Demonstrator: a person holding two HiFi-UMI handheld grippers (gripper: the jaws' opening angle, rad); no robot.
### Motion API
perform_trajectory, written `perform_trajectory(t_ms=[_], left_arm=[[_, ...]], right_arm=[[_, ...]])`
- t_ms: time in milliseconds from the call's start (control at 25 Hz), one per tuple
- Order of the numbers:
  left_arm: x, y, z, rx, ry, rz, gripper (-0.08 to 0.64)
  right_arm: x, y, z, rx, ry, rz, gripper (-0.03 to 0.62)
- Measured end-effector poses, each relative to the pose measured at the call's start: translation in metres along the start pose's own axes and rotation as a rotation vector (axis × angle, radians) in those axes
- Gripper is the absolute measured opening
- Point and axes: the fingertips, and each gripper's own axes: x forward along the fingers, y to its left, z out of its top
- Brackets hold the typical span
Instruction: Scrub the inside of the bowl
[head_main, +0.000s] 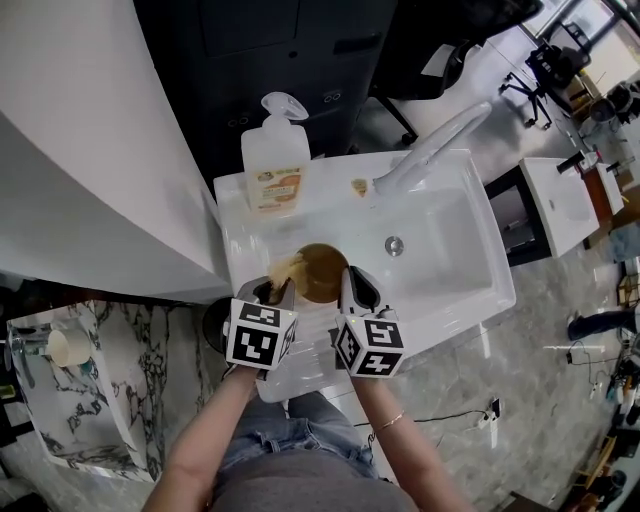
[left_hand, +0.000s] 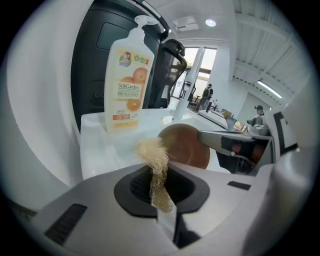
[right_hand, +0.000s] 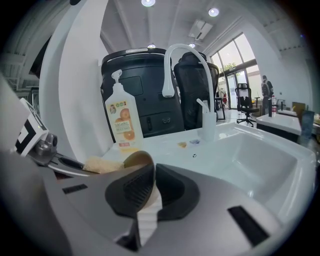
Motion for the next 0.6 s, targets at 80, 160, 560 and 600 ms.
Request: perform_trajectory(t_ms=[80,160,560,600], left_arm=[[-0.001,0.003,0.004,0.007,-0.009,0.009,0.040],[-0.002,0.005,0.008,0.009,-0.024,0.012,0.040],[-0.013,0.018,0.037,0.003,-0.134,0.042,0.040],[-0.014,0.019,0.040,0.000,-0.148,0.044,0.040]], right_arm=[[0.001,0.000,-0.001,0.006,0.006,0.003,0.023],[0.004,-0.001,-0.002,0.011,0.014,0.000,0.023],[0.018,-0.006,-0.014,0.024,0.068,-0.020,0.022],[0.020,-0.006,-0.015,0.026,0.076,-0.020,0.023]])
